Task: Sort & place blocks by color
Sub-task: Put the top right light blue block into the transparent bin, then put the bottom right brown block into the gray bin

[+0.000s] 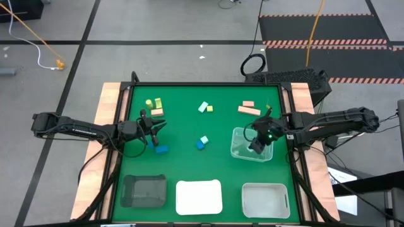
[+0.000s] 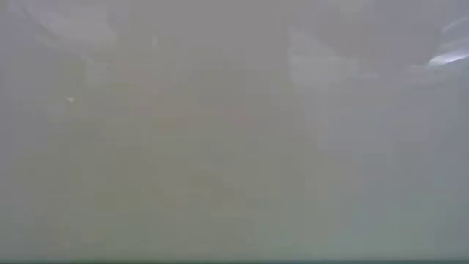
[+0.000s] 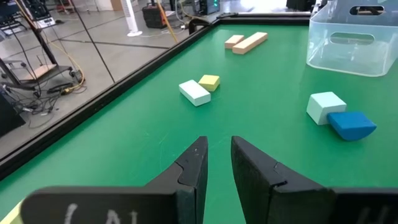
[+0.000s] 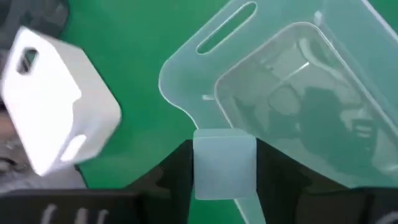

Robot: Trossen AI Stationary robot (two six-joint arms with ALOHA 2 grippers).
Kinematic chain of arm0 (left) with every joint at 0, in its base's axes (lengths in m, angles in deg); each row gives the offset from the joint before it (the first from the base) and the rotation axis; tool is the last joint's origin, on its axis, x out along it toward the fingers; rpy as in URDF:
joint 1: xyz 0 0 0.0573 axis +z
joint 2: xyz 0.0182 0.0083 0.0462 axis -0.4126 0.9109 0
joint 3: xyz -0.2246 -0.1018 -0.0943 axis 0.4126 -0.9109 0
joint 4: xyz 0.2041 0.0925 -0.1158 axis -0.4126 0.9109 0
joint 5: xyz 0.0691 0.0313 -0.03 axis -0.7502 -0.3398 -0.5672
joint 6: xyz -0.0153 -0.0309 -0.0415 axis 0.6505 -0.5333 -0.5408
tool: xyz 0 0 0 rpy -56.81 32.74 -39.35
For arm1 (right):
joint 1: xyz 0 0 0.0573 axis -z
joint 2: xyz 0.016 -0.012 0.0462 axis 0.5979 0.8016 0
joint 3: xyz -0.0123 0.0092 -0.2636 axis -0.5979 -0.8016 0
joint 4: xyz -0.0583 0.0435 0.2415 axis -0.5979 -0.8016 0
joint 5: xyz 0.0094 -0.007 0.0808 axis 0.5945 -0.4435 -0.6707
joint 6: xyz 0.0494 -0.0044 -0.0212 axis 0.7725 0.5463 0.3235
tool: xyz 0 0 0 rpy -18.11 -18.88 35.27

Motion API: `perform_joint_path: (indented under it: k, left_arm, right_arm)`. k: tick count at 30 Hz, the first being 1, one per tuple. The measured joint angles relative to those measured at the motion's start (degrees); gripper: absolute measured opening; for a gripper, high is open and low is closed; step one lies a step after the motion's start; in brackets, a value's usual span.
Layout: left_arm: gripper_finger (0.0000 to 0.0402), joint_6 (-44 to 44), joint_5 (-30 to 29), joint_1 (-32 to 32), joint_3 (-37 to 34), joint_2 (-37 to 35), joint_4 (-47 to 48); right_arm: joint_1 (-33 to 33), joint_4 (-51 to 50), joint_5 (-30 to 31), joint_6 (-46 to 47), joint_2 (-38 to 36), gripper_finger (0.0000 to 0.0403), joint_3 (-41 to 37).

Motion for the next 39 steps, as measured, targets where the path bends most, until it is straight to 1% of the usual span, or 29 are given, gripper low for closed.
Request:
perform_joint_path:
  k: [5,8,11,14,17,20,22,24,27,30,34,39]
  left_arm:
    - [0.0072,0.0,0.0,0.0,0.0,0.0,0.0]
    - [0.0072,0.1,0.0,0.0,0.0,0.0,0.0]
    - [0.0072,0.0,0.0,0.0,0.0,0.0,0.0]
    - [0.0072,0.2,0.0,0.0,0.0,0.0,0.0]
    - [0.0072,0.1,0.0,0.0,0.0,0.0,0.0]
    - [0.0072,0.1,0.0,0.0,0.0,0.0,0.0]
    - [0.0072,0.1,0.0,0.0,0.0,0.0,0.0]
    - [0.0072,0.1,0.0,0.0,0.0,0.0,0.0]
    - [0.0072,0.1,0.0,0.0,0.0,0.0,0.0]
    - [0.0072,0.1,0.0,0.0,0.0,0.0,0.0]
    - [0.0072,0.1,0.0,0.0,0.0,0.0,0.0]
    - [0.0072,0.1,0.0,0.0,0.0,0.0,0.0]
  right_arm:
    - [0.4,0.3,0.4,-7.6,0.0,0.0208,0.0]
    - [1.0,0.3,2.1,-11.4,0.0,0.0246,0.0]
    - [2.5,1.6,4.8,-15.6,0.0,0.0274,0.0]
    - [4.6,4.4,10.4,-20.1,0.0,0.0289,0.0]
    - [7.1,6.6,18.1,-24.6,0.0,0.0292,0.0]
    - [10.6,5.8,25.9,-28.3,0.2,0.0293,0.0]
    - [13.9,4.5,28.4,-29.3,1.2,0.0294,0.1]
    - [18.0,3.3,27.4,-29.3,2.9,0.0292,0.1]
    - [24.2,2.2,21.8,-28.2,6.9,0.0287,0.0]
    - [28.6,2.5,18.6,-29.4,11.3,0.0282,0.0]
    - [32.4,3.4,17.8,-34.2,16.4,0.0283,0.0]
    - [35.7,5.2,17.7,-37.4,20.1,0.0283,0.0]
